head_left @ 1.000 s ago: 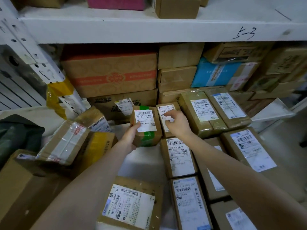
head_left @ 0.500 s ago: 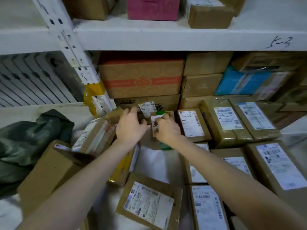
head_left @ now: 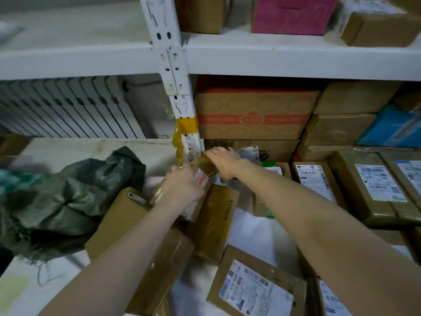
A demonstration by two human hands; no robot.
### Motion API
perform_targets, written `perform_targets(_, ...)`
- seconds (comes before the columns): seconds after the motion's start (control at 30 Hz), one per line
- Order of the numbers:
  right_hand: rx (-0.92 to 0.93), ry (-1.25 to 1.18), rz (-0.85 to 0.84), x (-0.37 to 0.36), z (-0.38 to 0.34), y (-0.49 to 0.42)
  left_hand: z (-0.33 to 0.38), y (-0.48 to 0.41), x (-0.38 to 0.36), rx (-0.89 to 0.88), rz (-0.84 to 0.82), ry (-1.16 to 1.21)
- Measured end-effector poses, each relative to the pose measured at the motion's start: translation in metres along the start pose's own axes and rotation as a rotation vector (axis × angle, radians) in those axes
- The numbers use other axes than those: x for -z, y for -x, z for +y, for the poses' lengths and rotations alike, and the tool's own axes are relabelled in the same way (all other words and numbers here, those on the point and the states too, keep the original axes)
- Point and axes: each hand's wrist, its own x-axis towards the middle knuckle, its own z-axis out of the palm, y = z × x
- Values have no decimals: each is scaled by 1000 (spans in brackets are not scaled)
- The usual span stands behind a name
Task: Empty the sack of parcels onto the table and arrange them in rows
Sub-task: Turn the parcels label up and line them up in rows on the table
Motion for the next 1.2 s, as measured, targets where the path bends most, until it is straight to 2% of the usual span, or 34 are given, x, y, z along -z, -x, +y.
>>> perform_targets(0.17, 0, 67, 49, -6, -1, -4, 0, -1, 10, 11, -62, -7)
perform_targets(0.33, -71, -271, 185, 18, 24, 30, -3, 0, 9, -14, -103, -83)
perform_targets(0.47, -243, -428, 315, 37, 50, 72, 0, 6, 9, -17, -60, -30)
perform_targets(0.57, -354, -752, 261, 35, 65, 104, 2, 14, 9, -22, -54, 8)
perform_targets(0.67, -358, -1150, 139, 26, 76, 134, 1, 21, 10, -25, -7, 27)
perform_targets(0.77, -354, -1395, 75, 15, 81, 162, 6, 32, 11, -24, 22, 26)
perform_targets(0.97, -344, -1502, -34, -6, 82, 191, 25, 56, 10, -92, 145, 109)
perform_targets(1.0, -333, -1508, -55, -10, 79, 195, 28, 63, 10, -134, 198, 152)
perform_targets(1.07, -325, -1539, -82, -14, 76, 200, 32, 69, 7, -192, 231, 438)
perform_targets(1.1, -329, -1559, -89, -16, 76, 204, 35, 76, 9, -159, 146, 660)
perform_targets(1.17, -331, -1606, -117, -16, 73, 210, 38, 93, 11, 8, -177, 1086)
perform_targets(1.2, -335, -1609, -131, -18, 70, 213, 36, 105, 11, 65, -343, 1184)
